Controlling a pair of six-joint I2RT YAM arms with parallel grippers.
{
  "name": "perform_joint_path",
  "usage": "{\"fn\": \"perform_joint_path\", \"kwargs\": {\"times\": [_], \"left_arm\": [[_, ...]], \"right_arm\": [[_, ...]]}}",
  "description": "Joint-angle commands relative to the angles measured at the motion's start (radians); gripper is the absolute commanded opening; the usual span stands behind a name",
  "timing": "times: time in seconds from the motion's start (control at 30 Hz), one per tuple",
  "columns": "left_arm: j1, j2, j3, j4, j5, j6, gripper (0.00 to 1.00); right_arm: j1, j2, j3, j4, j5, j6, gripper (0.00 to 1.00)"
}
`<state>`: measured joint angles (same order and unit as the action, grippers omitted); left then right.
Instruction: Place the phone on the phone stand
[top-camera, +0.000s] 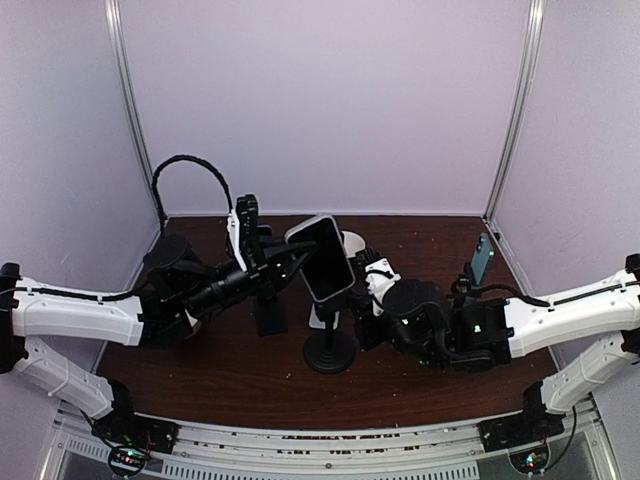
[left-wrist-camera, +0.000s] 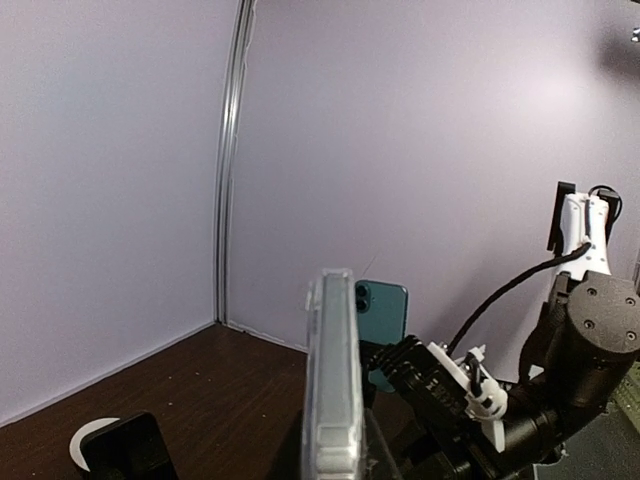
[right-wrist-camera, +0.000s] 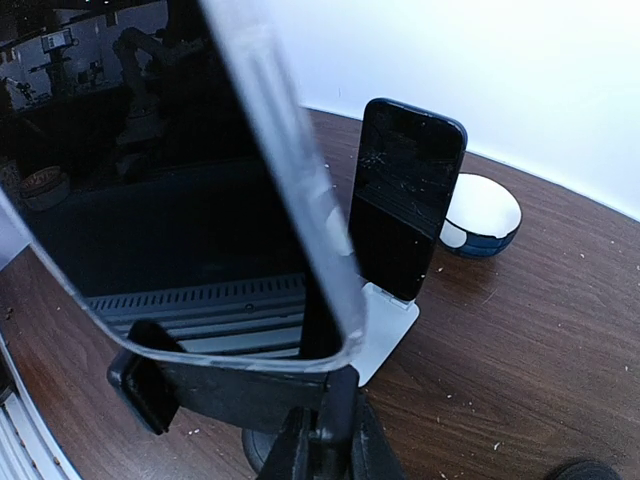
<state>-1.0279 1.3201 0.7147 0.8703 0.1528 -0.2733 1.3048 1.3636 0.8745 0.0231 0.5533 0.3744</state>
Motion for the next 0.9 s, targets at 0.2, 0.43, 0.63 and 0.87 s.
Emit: {"fn": "perform_joint_path", "kwargs": {"times": [0.2, 0.43, 0.63, 0.87], "left_arm": [[-0.048, -0.043, 0.028, -0.121, 0.018, -0.030, 0.00], [-0.048, -0.108, 0.110, -0.405, -0.074, 0.118, 0.00], [-0.047, -0.082, 0.156, -0.423, -0.047, 0.195, 0.00], [-0.047, -0.059, 0.192, -0.466, -0.025, 0.237, 0.00]], "right_arm": [[0.003, -0.009, 0.013, 0.016, -0.045, 0.013, 0.07], [0.003, -0.053, -0.004, 0.048, -0.104, -0.033, 0.28], [0.004, -0.099, -0.027, 0.050, -0.147, -0.063, 0.31], [0.003, -0.103, -0.029, 0.006, -0.105, -0.061, 0.45]]}}
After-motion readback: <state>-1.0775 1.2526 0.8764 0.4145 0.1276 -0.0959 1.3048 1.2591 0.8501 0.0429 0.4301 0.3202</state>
